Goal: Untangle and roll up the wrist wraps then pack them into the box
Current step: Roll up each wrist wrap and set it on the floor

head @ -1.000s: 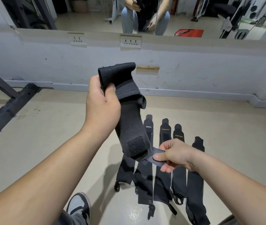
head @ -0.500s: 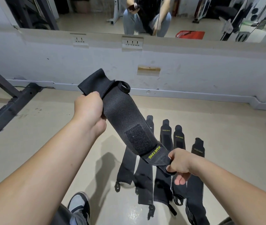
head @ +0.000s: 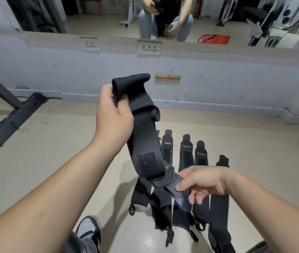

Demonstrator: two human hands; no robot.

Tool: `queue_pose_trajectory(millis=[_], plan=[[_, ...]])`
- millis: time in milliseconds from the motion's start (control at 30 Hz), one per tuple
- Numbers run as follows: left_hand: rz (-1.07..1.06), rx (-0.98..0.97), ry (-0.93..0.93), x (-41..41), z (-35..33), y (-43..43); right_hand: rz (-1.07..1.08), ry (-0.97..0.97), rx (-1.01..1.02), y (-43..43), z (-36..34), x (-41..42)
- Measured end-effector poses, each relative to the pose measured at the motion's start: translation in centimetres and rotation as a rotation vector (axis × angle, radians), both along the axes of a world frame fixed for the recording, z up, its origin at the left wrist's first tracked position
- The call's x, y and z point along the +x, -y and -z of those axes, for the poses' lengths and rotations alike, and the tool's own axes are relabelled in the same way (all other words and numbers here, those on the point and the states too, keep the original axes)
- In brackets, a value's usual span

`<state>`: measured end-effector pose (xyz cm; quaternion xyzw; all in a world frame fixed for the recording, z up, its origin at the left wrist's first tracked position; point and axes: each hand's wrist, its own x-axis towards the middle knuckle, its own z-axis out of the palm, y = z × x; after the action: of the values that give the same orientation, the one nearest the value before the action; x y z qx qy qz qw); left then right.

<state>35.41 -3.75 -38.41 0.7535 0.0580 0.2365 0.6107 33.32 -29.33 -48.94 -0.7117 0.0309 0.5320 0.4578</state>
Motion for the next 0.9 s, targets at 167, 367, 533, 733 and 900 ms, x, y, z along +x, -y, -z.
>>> queue_pose_trajectory(millis=[167,367,533,733,900], plan=[[0.126,0.274,0.093,-1.0,0.6,0.9,0.081,0.004,0.245,-0.9,-1.9,-0.2],[0.231,0.516,0.154,-1.7,0.6,1.2,0.147,-0.051,0.35,-0.4,-2.1,0.3],[0.239,0.56,0.21,-1.7,0.7,1.3,0.176,-0.088,0.38,-0.2,-2.0,0.5],[0.194,0.327,0.089,-1.9,0.4,1.6,0.028,0.126,-0.111,-0.7,-0.2,0.2],[0.3,-0.574,-0.203,-1.5,-1.6,2.0,-0.055,0.272,-0.326,-1.0,0.9,-0.6]])
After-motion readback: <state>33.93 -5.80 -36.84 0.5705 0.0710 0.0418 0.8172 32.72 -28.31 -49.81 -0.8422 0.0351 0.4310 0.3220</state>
